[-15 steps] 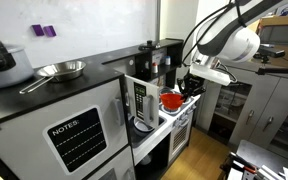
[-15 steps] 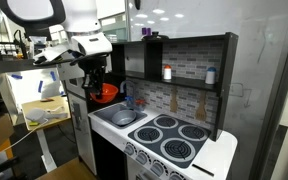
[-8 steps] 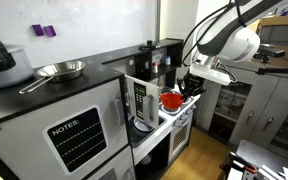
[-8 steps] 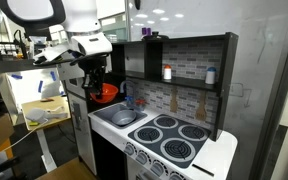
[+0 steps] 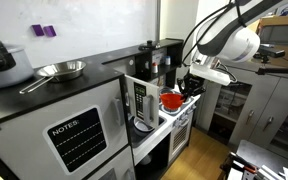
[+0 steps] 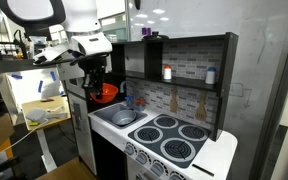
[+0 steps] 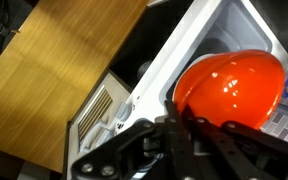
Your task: Put the red bowl in the microwave
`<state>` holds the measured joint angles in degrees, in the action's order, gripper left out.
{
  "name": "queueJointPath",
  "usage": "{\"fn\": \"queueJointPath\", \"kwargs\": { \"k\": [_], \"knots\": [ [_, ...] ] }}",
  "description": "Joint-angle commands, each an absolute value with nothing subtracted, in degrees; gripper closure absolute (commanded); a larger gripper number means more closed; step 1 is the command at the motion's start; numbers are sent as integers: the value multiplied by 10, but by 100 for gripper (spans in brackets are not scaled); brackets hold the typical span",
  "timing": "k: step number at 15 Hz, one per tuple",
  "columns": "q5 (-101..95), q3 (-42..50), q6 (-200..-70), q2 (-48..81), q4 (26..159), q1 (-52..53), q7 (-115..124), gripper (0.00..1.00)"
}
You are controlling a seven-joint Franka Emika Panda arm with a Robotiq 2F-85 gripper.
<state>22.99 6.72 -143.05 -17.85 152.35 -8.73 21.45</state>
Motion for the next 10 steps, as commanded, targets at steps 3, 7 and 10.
{"fn": "queueJointPath", "kwargs": {
  "k": [3,7,10],
  "knots": [
    [229,67,-1429,-179,1523,-88,216,93],
    [233,66,-1435,-177,1523,-87,221,98],
    [240,63,-1444,-179,1526,-86,232,98]
  ]
}}
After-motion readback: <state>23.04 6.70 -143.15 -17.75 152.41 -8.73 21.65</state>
